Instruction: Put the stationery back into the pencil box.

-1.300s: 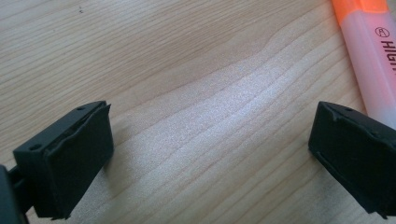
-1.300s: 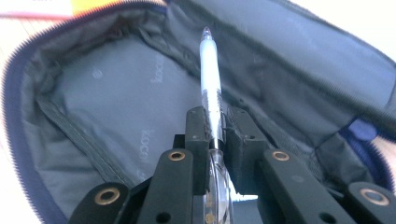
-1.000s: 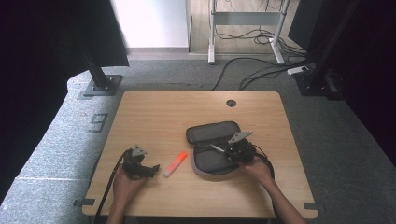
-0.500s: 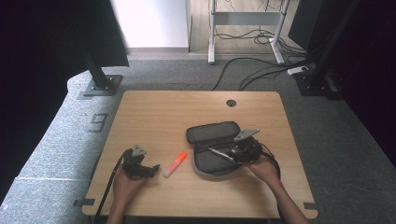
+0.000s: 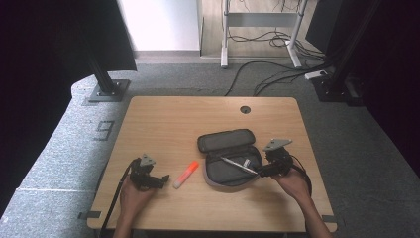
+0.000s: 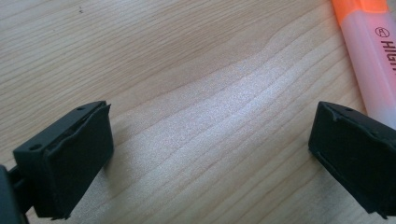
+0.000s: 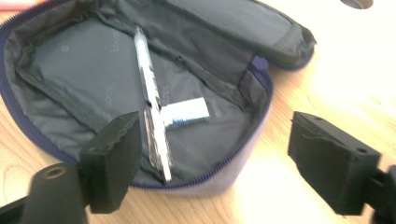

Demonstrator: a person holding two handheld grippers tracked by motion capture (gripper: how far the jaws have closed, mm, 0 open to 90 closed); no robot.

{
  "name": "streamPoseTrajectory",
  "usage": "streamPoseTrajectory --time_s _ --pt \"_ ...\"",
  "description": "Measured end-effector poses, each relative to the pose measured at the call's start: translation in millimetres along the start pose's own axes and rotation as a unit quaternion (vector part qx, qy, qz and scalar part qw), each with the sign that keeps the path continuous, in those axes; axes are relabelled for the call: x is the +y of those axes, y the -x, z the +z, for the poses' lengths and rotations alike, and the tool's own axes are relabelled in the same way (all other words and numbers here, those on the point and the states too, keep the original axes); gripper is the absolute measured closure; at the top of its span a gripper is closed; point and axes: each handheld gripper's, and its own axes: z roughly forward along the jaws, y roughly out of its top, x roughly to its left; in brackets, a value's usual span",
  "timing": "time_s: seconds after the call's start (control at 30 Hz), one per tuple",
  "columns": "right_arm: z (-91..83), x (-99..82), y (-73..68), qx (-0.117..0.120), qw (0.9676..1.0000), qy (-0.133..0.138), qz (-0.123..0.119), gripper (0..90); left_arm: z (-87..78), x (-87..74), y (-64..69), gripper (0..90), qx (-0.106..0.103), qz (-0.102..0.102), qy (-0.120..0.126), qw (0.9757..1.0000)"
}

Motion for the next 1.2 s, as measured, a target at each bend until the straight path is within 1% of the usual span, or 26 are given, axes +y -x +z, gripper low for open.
streamPoseTrajectory --time_s 0.07,0.1,0.17,0.2,0.3,0.37,0.5,0.57,0.67,0.9,1.07,1.2 --pt "-2.0 -4.1 0.7 -0.009 1.0 -0.002 0.0 13.1 0.0 0.0 0.0 0.0 0.0 0.0 0.0 1.0" --pt "-3.6 -7.5 0.5 -0.012 0.9999 -0.001 0.007 13.1 0.0 0.0 0.0 0.0 0.0 0.0 0.0 1.0" --pt "-4.7 -11.2 1.4 -0.013 0.9999 0.001 0.007 12.4 0.0 0.0 0.0 0.0 0.0 0.0 0.0 1.0" --pt "-5.2 -13.7 1.6 -0.017 0.9998 0.0 0.01 11.4 0.0 0.0 0.0 0.0 0.0 0.0 0.0 1.0" --pt "-6.7 -21.7 3.1 -0.026 0.9996 -0.002 0.015 4.8 0.0 0.0 0.0 0.0 -0.001 0.0 0.0 1.0" --pt "-8.3 -26.3 3.5 -0.03 0.9993 -0.001 0.02 2.8 0.0 0.0 0.0 0.0 0.0 0.0 0.0 1.0" --pt "-10.5 -37.2 4.5 -0.04 0.9989 0.002 0.023 0.9 0.0 0.0 0.0 0.0 0.0 0.0 0.0 1.0" --pt "-10.2 -43.2 5.1 -0.044 0.9987 0.006 0.027 0.4 0.0 0.0 0.0 0.0 0.0 0.0 0.0 1.0" --pt "-8.4 -52.1 5.3 -0.05 0.9982 0.005 0.032 0.2 0.0 0.0 0.0 0.0 0.0 0.0 0.0 1.0" --pt "-1.6 -71.8 4.2 -0.052 0.9974 0.013 0.048 0.4 0.0 0.0 0.0 0.0 0.0 0.0 0.0 1.0" --pt "6.6 -83.4 4.2 -0.049 0.9968 0.011 0.062 0.7 0.0 0.0 0.0 0.0 0.0 0.0 0.0 1.0" --pt "13.0 -90.5 4.4 -0.049 0.9966 0.005 0.067 0.0 0.0 0.0 0.1 0.0 0.0 0.0 0.0 1.0"
